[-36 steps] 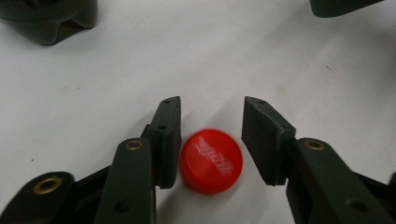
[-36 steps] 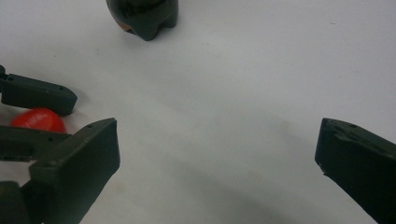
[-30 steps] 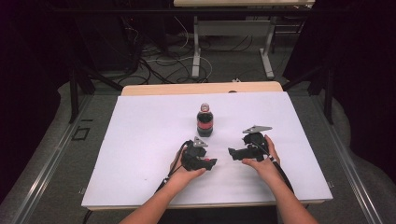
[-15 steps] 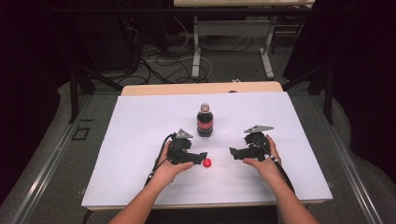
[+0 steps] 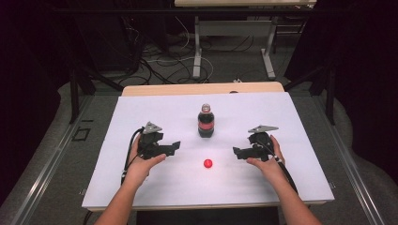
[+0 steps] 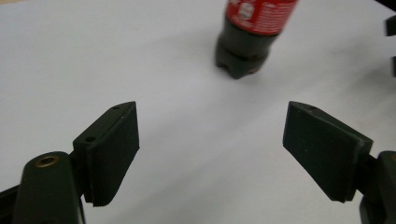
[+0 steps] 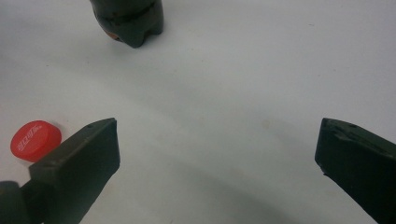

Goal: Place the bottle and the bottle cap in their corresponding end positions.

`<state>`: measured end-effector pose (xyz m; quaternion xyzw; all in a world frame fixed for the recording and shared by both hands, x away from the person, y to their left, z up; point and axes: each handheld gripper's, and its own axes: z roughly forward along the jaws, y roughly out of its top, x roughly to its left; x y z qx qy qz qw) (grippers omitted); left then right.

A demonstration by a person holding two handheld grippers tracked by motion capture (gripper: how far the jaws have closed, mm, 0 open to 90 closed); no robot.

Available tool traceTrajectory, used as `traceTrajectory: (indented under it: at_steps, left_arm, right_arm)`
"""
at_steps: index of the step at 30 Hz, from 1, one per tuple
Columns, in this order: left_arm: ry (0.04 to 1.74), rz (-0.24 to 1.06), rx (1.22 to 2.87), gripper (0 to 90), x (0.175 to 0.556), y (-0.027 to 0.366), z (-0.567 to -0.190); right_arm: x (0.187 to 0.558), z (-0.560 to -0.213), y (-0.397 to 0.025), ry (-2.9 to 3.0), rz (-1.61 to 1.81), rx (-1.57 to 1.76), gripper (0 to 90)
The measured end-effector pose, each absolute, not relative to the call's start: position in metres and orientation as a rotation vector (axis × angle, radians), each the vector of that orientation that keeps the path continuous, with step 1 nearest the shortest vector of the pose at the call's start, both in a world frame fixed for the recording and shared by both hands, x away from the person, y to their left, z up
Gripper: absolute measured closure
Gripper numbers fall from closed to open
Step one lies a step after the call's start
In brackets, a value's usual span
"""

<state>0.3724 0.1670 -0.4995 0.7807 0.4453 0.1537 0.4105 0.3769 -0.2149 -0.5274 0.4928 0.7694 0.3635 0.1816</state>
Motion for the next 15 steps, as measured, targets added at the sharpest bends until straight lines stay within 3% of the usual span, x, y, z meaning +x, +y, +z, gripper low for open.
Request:
traceTrajectory:
  at_steps: [6,15]
  left_arm:
    - [1.164,0.394,1.931,0.5,0.37,0.19,-0.509]
    - [1.24,0.418,1.864,0.6,0.372,0.214,-0.522]
  right_arm:
    - [0.377,-0.528,-0.219,2.159,1.028,1.399,0.0]
    - [0.378,-0.528,-0.224,2.138,1.031,1.412,0.0]
